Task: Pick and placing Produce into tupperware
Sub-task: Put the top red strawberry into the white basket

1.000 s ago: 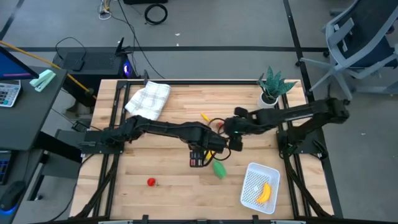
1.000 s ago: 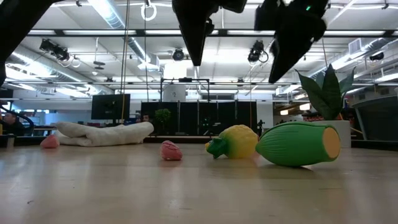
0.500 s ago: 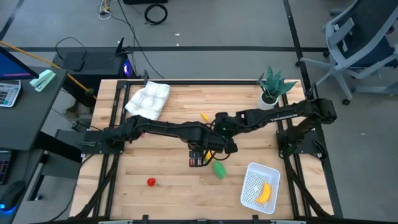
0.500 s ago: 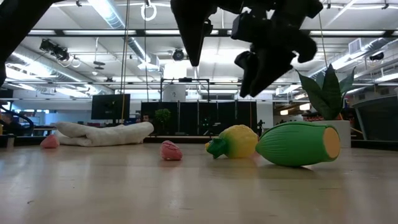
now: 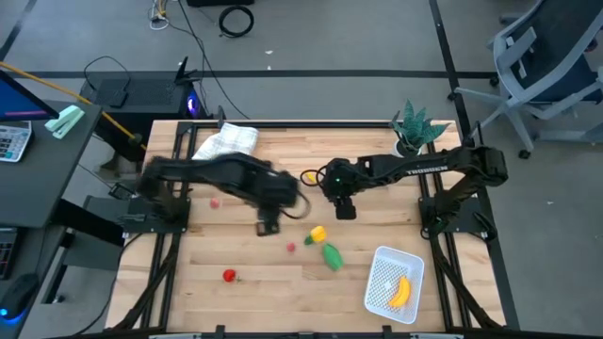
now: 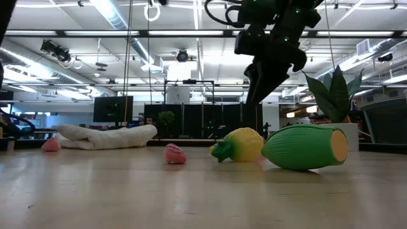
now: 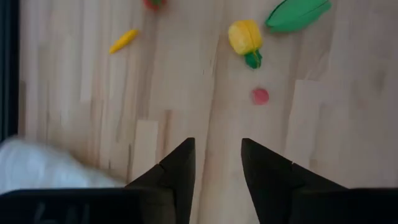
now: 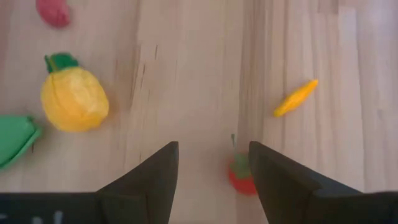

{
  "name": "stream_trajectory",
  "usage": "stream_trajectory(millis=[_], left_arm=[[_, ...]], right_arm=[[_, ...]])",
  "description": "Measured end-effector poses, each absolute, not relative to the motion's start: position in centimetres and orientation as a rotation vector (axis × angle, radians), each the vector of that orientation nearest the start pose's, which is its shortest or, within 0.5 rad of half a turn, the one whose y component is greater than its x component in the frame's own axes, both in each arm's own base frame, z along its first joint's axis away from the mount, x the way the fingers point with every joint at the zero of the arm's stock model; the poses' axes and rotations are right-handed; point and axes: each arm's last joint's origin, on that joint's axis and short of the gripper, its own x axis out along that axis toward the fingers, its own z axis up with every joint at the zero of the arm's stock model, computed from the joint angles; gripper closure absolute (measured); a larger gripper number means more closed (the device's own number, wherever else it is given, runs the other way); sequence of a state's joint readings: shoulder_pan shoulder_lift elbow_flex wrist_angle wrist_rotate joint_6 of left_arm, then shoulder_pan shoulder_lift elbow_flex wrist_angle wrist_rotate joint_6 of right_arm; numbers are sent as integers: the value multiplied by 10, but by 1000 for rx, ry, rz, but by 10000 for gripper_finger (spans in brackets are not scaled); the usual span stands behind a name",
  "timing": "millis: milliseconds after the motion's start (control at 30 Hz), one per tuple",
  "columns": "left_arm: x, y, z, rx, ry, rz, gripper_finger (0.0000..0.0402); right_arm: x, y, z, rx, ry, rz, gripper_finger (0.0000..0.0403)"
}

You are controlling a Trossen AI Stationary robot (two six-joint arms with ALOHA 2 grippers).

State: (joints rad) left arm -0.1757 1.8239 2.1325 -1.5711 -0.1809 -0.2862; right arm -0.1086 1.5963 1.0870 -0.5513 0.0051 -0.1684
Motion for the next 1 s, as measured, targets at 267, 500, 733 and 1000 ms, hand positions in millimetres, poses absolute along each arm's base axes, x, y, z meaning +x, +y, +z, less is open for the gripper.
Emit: stream_trajectory(millis=[267, 500, 733, 1000], left_arm=[[234, -33, 425, -170, 1089, 397, 261], [187, -23, 416, -240, 1037, 515, 256], [173, -20, 397, -258, 1077, 554, 264], [176, -21, 386, -226, 1124, 559, 255]], right_arm=[[330, -39, 193, -113, 1078, -10, 199], [335, -42, 171, -140, 1152, -61, 199], [338, -46, 164, -207, 1174, -107, 199], [338, -48, 156, -203, 1202, -86, 213]])
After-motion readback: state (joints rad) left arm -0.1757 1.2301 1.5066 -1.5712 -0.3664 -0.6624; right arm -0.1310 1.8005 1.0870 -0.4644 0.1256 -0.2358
